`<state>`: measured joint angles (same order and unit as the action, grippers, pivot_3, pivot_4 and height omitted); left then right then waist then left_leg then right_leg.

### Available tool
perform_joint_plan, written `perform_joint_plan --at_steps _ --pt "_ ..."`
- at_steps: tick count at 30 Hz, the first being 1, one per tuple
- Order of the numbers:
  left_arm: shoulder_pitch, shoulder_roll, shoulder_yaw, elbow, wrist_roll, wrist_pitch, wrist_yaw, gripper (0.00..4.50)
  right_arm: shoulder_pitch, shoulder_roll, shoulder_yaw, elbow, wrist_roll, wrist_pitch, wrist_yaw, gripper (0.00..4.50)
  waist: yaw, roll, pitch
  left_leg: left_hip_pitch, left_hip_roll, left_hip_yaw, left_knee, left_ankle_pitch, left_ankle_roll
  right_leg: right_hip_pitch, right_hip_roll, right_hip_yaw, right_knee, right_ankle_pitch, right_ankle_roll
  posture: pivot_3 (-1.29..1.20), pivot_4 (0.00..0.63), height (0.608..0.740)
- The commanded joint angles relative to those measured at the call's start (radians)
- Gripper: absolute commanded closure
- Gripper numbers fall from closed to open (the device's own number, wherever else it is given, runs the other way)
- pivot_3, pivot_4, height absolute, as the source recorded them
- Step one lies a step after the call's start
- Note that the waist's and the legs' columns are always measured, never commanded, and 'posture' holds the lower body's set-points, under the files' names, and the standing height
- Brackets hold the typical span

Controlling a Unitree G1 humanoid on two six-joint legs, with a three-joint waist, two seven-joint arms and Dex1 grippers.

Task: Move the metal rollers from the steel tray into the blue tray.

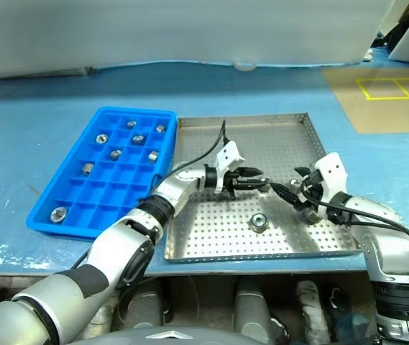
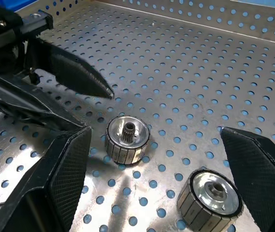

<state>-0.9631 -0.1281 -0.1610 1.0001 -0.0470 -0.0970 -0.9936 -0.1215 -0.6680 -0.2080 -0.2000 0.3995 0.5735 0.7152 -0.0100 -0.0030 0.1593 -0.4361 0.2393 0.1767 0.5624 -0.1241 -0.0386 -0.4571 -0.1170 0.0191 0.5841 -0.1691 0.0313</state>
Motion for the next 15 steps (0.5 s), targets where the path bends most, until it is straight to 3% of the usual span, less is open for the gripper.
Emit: perform_joint_plan --at_steps 1,4,15 --pt "0.011 0.013 -0.007 -0.183 -0.027 0.077 -0.023 1.91 -0.019 -0.001 0.002 0.003 0.0 -0.023 0.004 0.0 0.0 0.0 0.0 0.0 0.0 0.0 0.0 0.0 0.0 0.0 0.0 0.0 0.0 0.0 0.0 -0.35 0.15 0.74" --pt "0.019 0.023 -0.026 -0.278 -0.033 0.172 -0.038 1.91 -0.024 -0.002 0.006 0.01 -0.002 -0.027 0.007 0.0 0.001 0.0 0.0 0.0 0.0 0.0 0.0 0.0 0.0 0.0 0.0 0.0 0.0 0.0 0.0 -0.35 0.15 0.74" --pt "-0.086 -0.057 -0.069 0.016 0.059 0.096 0.092 1.91 -0.041 -0.003 -0.038 0.004 0.019 -0.017 -0.023 0.0 0.0 0.0 0.0 -0.001 -0.001 0.001 0.0 0.0 0.001 -0.001 0.0 0.0 -0.001 0.0 0.0 -0.37 0.15 0.74"
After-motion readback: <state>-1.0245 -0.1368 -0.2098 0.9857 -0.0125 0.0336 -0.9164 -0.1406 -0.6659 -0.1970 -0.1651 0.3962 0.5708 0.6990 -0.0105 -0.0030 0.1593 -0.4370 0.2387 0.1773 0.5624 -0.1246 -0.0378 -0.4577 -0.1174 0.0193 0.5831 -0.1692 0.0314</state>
